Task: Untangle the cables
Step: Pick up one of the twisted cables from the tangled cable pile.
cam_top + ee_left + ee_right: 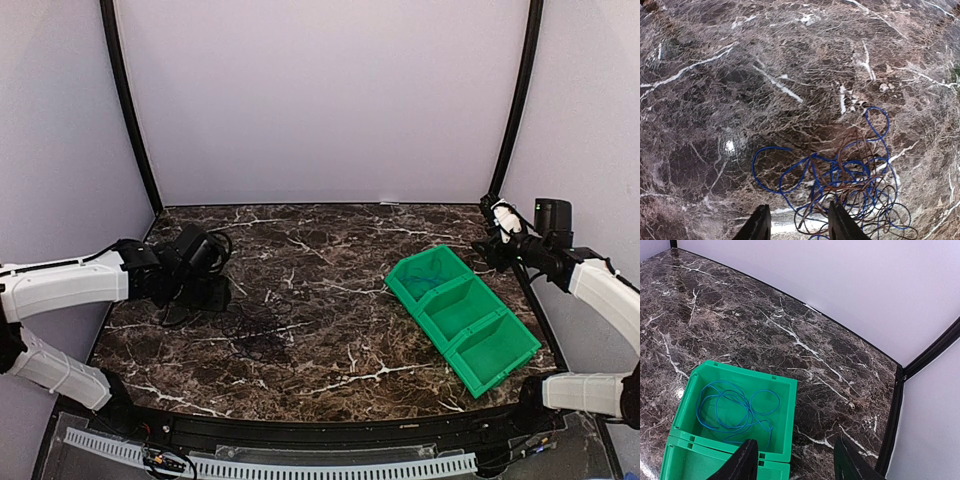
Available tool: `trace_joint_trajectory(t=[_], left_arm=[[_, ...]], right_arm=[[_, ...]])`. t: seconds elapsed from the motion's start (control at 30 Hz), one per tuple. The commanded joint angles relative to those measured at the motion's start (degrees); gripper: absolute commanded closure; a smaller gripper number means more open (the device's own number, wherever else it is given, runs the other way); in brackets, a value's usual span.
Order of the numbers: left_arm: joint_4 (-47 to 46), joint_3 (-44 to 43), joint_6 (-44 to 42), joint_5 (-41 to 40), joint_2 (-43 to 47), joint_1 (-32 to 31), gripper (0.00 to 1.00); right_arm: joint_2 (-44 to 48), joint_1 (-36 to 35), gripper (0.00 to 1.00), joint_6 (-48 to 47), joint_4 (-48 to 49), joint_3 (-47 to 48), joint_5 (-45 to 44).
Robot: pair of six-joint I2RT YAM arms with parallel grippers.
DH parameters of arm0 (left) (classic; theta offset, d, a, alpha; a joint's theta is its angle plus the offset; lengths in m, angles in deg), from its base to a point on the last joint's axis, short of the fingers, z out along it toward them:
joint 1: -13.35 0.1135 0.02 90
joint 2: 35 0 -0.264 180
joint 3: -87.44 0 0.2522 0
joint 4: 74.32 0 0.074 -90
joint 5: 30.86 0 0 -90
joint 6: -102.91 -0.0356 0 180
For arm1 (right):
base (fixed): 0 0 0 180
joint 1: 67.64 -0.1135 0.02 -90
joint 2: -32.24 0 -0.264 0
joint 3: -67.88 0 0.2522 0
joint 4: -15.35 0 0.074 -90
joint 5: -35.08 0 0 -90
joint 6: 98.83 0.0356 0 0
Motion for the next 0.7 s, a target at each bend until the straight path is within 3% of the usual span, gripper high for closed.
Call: trace_joint_trajectory(t=[0.0,0.67], left_arm=[[0.80,3.49,1.16,0.60,1.13,2.00,0.60],[-9.68,5.08,-4.33,1.53,-9.53,4.50,0.68]], right_arm=[[0.64,0.27,0.46,-0.58,0.70,-0.41,0.95],[-0.05,0.28,0.45,-0.85,0.25,-0.45,1.38]])
